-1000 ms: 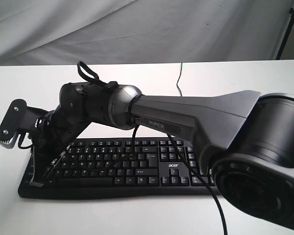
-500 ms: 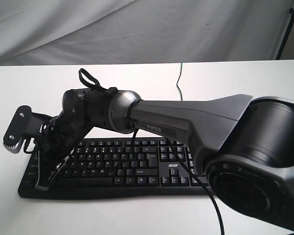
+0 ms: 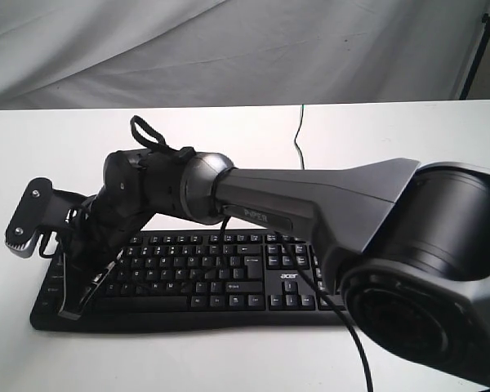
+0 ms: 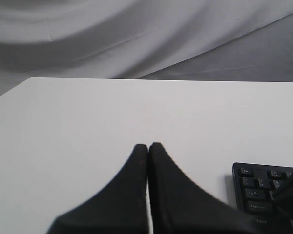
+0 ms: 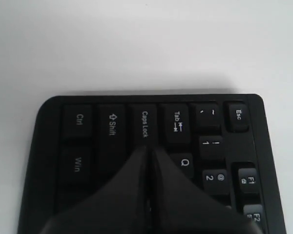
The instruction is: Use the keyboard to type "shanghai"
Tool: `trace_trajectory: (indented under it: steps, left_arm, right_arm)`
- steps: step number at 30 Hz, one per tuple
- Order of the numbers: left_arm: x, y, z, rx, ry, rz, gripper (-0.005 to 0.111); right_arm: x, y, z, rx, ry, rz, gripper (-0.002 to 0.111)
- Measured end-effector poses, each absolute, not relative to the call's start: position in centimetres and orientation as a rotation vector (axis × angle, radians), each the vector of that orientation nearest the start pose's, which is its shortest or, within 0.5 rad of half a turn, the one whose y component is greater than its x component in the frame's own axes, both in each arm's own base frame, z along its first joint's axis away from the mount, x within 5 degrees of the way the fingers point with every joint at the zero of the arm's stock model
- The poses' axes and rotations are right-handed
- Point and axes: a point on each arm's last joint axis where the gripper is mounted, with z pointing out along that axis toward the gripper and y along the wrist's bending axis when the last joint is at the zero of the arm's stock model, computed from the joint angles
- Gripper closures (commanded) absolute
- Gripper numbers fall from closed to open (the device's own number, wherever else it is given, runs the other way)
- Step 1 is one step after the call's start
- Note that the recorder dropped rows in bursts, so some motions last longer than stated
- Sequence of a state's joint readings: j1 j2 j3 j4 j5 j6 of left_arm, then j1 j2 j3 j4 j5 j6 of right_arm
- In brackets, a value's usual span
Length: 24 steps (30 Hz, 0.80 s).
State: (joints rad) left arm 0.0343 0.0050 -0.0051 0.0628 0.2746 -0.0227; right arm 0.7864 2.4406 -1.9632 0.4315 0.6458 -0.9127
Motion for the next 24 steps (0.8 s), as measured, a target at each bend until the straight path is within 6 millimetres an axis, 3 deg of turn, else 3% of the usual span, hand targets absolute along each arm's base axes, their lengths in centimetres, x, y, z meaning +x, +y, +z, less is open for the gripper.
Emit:
trace_trajectory:
  steps: [10,24]
  left_arm:
    - [5.5,0.3,19.0,-0.009,1.758,0.067,0.106]
    - [5.5,0.3,19.0,-0.009,1.758,0.067,0.106]
  right_arm:
    - [35.8,39.2,11.7,-1.657,1.960,0.425,0.108]
    - [35.7,38.9,14.8,-1.681,1.893,0.387,0.108]
